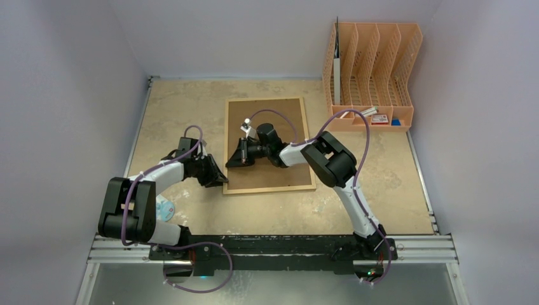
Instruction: Put the photo into the frame
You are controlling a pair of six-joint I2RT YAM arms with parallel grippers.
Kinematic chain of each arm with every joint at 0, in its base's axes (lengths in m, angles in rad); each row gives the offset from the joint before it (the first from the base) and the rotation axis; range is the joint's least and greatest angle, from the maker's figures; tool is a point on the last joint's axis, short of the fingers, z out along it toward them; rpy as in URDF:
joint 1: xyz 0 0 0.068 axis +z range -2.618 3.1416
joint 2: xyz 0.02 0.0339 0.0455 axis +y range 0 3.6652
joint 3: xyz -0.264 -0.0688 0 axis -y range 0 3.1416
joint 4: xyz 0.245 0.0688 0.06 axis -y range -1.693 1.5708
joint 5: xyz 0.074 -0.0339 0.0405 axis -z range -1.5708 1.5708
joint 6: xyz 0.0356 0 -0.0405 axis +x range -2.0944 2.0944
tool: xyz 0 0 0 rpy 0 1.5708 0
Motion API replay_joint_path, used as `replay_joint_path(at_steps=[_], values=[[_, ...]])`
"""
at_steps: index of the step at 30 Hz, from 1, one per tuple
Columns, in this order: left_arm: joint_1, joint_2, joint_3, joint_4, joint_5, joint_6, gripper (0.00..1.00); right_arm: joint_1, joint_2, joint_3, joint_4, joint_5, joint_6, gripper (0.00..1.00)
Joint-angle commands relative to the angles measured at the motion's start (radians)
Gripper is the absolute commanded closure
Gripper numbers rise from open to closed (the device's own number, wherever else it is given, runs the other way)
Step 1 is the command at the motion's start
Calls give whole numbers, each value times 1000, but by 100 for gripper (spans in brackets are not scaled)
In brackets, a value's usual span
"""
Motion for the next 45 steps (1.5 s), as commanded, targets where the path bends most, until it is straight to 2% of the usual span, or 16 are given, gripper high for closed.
replay_joint_path(at_steps=[1,16,24,32,38,45], values=[[4,44,-17,-21,-130,24,76,4,33,-2,-152,28,-87,100],[4,56,-15,-24,-142,24,78,-2,9,-42,-208,20,-110,100],[4,54,-15,-30,-142,27,78,-1,43,24,-275,88,-149,100],[6,57,-14,-26,-141,29,78,7,41,24,-414,164,-227,100],[6,63,-8,-23,-139,30,78,19,47,40,-504,233,-275,91],[7,63,-1,-29,-143,34,78,36,45,29,-576,300,-316,86]])
